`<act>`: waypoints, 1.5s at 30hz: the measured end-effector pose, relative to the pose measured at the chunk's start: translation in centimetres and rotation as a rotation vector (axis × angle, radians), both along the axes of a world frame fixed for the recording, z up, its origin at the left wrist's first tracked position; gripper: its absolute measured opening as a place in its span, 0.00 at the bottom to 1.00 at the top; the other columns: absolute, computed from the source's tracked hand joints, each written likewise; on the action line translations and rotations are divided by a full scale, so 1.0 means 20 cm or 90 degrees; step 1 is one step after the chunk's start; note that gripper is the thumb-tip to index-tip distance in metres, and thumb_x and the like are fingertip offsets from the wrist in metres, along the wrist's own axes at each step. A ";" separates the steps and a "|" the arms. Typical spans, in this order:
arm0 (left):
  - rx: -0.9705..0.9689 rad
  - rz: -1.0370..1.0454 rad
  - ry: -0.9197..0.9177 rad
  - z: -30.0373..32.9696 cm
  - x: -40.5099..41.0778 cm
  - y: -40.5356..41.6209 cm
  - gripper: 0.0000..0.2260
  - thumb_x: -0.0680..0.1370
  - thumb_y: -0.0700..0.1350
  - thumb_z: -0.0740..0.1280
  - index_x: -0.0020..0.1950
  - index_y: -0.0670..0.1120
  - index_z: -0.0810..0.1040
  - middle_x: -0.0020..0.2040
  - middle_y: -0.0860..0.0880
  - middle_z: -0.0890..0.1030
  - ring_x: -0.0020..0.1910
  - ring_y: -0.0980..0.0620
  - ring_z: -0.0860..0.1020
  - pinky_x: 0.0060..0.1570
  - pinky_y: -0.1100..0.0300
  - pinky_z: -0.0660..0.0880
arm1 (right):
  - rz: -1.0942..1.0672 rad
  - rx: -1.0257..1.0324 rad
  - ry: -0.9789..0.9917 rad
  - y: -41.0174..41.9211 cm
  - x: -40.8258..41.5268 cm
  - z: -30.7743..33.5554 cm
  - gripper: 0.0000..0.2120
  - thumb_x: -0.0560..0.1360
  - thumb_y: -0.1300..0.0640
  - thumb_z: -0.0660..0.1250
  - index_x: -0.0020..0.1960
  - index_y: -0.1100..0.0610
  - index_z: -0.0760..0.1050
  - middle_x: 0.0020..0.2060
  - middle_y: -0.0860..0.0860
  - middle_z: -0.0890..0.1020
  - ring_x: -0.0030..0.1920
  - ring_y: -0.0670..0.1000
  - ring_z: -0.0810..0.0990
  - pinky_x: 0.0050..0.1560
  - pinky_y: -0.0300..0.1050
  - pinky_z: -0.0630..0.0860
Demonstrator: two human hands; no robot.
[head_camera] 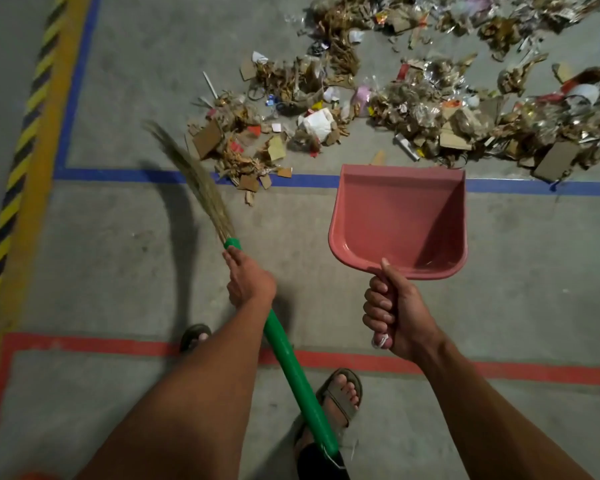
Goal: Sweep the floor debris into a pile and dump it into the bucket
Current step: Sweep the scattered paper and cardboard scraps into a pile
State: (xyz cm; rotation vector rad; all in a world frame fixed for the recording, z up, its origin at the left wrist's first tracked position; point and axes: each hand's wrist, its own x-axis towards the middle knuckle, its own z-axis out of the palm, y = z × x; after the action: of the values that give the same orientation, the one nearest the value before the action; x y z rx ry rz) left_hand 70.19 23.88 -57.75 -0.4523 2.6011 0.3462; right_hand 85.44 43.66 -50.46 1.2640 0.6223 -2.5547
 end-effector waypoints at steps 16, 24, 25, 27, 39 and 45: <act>0.153 -0.594 -0.103 -0.07 -0.10 0.56 0.36 0.79 0.34 0.62 0.85 0.52 0.55 0.85 0.53 0.55 0.78 0.43 0.67 0.76 0.46 0.67 | -0.053 0.020 -0.055 0.06 0.14 -0.09 0.23 0.80 0.40 0.65 0.34 0.50 0.62 0.25 0.46 0.57 0.20 0.44 0.54 0.21 0.39 0.50; 0.143 -0.565 0.016 0.09 0.07 0.48 0.37 0.81 0.34 0.60 0.85 0.54 0.49 0.85 0.59 0.49 0.63 0.45 0.78 0.59 0.48 0.79 | -0.091 0.028 -0.025 0.14 0.11 0.03 0.23 0.80 0.40 0.64 0.35 0.50 0.62 0.24 0.46 0.57 0.20 0.44 0.54 0.21 0.39 0.50; 0.135 -0.540 0.021 0.09 0.09 0.43 0.36 0.81 0.35 0.60 0.85 0.53 0.49 0.85 0.58 0.48 0.61 0.43 0.79 0.58 0.47 0.79 | -0.094 0.026 -0.024 0.14 0.10 0.04 0.22 0.80 0.40 0.65 0.35 0.50 0.62 0.24 0.46 0.57 0.20 0.44 0.54 0.21 0.38 0.50; 0.106 -0.496 0.021 0.08 0.15 0.34 0.36 0.80 0.37 0.59 0.85 0.50 0.49 0.85 0.55 0.48 0.62 0.41 0.79 0.59 0.46 0.77 | -0.096 0.021 -0.018 0.14 0.09 0.04 0.22 0.79 0.40 0.66 0.35 0.50 0.62 0.24 0.46 0.57 0.20 0.44 0.54 0.21 0.38 0.50; 0.084 -0.432 -0.165 -0.12 0.24 0.74 0.31 0.79 0.41 0.66 0.80 0.41 0.60 0.76 0.41 0.67 0.71 0.37 0.73 0.68 0.46 0.71 | -0.111 -0.014 -0.038 0.18 0.34 -0.11 0.23 0.80 0.39 0.66 0.35 0.50 0.62 0.25 0.46 0.57 0.21 0.44 0.53 0.23 0.39 0.48; 0.185 -0.581 -0.093 0.03 0.10 0.99 0.31 0.81 0.38 0.63 0.83 0.48 0.59 0.83 0.46 0.61 0.75 0.40 0.70 0.71 0.49 0.70 | -0.155 -0.016 -0.019 0.27 0.36 -0.12 0.23 0.82 0.39 0.64 0.36 0.50 0.61 0.26 0.46 0.55 0.23 0.45 0.50 0.24 0.40 0.47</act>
State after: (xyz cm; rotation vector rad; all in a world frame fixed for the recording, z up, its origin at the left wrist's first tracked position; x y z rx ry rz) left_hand 72.15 43.68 -57.11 0.7606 2.2695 0.3323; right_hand 92.64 49.06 -52.77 1.4453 0.4531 -2.7200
